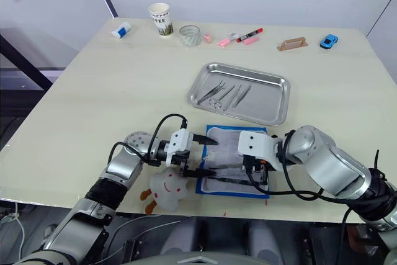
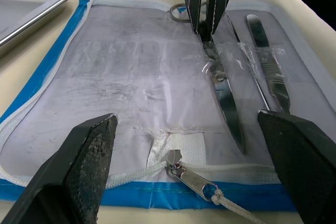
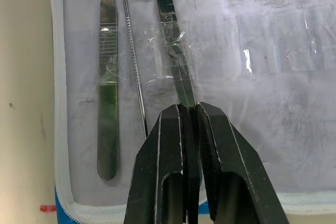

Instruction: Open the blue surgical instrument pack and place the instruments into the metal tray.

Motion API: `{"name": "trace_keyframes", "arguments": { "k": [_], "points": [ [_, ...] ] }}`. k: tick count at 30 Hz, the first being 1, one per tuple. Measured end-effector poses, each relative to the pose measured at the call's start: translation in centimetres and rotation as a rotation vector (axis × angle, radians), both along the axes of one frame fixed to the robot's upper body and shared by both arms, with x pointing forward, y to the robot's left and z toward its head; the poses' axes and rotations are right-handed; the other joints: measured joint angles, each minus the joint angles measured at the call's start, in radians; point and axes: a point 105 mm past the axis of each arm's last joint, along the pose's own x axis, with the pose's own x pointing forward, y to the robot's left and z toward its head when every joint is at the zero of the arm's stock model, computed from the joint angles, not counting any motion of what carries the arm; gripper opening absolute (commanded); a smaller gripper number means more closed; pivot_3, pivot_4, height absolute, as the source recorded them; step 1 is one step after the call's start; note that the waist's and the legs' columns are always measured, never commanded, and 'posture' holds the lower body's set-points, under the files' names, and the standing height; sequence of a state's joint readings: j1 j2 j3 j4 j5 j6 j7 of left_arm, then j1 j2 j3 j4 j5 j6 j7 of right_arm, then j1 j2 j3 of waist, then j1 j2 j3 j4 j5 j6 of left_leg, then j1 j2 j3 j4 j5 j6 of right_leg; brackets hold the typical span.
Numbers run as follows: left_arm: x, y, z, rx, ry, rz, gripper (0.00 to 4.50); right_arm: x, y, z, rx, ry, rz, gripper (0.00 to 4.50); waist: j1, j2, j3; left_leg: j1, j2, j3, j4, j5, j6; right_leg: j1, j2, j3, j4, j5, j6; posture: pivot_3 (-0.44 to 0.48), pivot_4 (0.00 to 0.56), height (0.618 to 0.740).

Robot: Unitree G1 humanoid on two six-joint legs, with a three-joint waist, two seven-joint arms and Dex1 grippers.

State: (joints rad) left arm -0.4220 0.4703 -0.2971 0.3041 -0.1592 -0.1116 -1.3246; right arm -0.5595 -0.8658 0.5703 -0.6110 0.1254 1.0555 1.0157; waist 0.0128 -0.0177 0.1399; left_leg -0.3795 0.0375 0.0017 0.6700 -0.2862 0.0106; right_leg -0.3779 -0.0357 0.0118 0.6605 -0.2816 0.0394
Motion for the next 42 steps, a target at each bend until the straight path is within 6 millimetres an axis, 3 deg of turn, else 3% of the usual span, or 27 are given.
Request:
{"name": "trace_keyframes", "arguments": {
  "k": [13, 23, 27, 36, 42],
  "points": [
    [0.1, -0.1, -0.2, 0.002, 0.007, 0.0, 4.5, 0.1, 0.1, 0.6, -0.049, -0.005, 0.0, 0.02, 0.001, 0.0, 0.0, 0.0, 0.0, 0.0, 0.0, 0.0, 0.0, 0.0, -0.001, -0.001, 0.0, 0.0, 0.0, 0.0, 0.15, 0.74],
    [0.2, -0.1, -0.2, 0.005, 0.008, -0.001, 4.5, 0.0, -1.2, 0.7, -0.085, -0.025, -0.025, 0.02, 0.001, 0.0, 0.0, 0.0, 0.0, -0.001, 0.0, 0.0, 0.0, 0.0, -0.002, -0.001, 0.0, 0.0, 0.0, 0.0, 0.15, 0.74],
    [0.2, -0.1, -0.2, 0.006, 0.009, -0.003, 4.5, -0.1, -2.4, 0.7, -0.092, -0.028, -0.053, 0.02, 0.002, 0.0, 0.0, 0.0, 0.0, -0.001, 0.0, 0.0, 0.0, 0.0, -0.002, -0.001, 0.0, 0.0, 0.0, 0.0, 0.15, 0.74],
    [0.1, -0.1, -0.2, 0.01, 0.008, -0.004, 4.5, -0.5, -7.3, 1.2, -0.144, -0.058, -0.145, 0.02, 0.001, 0.001, 0.0, 0.0, 0.0, -0.001, 0.0, 0.0, 0.0, 0.0, -0.002, -0.001, -0.001, 0.0, 0.0, 0.0, 0.15, 0.74],
    [0.1, -0.1, -0.2, 0.012, 0.009, -0.004, 4.5, -0.9, -8.6, 1.7, -0.103, -0.034, -0.184, 0.02, 0.001, 0.001, -0.001, 0.0, 0.0, -0.001, 0.0, 0.0, 0.0, 0.001, -0.001, -0.001, -0.001, 0.0, 0.0, 0.0, 0.15, 0.74]
  ]
}}
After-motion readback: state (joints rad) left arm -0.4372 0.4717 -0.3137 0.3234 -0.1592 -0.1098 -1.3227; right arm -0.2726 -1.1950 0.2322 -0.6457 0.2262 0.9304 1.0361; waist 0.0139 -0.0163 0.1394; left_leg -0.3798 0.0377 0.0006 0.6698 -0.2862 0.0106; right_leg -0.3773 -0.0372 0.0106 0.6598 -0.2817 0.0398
